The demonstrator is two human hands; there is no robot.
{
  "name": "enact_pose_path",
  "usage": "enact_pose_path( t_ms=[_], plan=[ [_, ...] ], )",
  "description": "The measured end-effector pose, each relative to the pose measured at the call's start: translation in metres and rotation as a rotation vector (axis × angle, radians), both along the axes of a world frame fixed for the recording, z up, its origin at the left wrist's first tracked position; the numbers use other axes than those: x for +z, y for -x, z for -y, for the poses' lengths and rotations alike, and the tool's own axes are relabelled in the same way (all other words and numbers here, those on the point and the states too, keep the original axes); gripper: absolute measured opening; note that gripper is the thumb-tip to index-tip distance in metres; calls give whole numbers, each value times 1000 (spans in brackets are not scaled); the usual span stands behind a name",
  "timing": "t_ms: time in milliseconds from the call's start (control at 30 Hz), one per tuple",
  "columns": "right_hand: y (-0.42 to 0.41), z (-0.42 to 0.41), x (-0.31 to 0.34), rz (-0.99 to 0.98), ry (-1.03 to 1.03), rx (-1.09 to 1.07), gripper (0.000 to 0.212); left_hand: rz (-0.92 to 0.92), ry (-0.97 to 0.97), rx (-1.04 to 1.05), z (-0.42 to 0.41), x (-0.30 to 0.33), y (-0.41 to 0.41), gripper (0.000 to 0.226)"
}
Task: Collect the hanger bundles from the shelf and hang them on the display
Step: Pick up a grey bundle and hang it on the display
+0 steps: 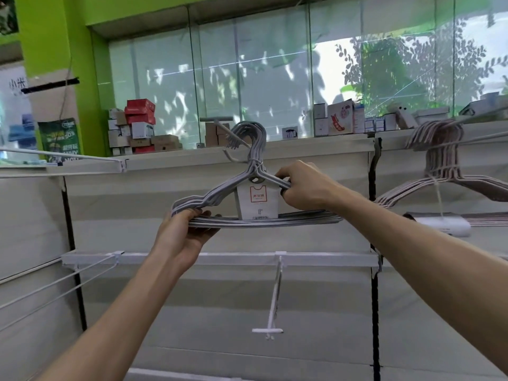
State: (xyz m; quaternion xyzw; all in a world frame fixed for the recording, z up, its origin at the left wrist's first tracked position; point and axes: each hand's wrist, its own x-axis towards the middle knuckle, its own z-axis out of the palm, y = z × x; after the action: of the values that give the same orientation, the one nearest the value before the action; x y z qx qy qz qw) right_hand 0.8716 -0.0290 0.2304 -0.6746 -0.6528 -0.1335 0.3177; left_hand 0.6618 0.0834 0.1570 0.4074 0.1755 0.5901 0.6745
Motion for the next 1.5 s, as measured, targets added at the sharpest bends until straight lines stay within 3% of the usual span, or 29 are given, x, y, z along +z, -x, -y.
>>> enact_pose_path(
  t_ms=[467,800,1033,1200,1300,1400,1500],
  plan=[
    [-12,-38,-11,-27,52,-79,33,10,51,-60,-50,-7,-27,19],
    [-15,-53,-24,41,54,-121,21,21,20,-62,-82,-23,-41,42],
    [-12,-53,-28,68,62,-173,32,9,-58,-59,-84,-32,-37,46],
    [-9,-50,-30,95,64,-245,32,-201,-124,-56,-83,-33,-21,44],
    [-8,-43,-32,116,56,-276,31,-357,-216,-15,-78,-35,-3,63],
    [-5,-31,-34,119,38,-287,34,-475,-349,141,-65,-32,11,86],
    [1,-16,-36,121,20,-282,45,-560,-513,303,-55,-30,19,77]
  ],
)
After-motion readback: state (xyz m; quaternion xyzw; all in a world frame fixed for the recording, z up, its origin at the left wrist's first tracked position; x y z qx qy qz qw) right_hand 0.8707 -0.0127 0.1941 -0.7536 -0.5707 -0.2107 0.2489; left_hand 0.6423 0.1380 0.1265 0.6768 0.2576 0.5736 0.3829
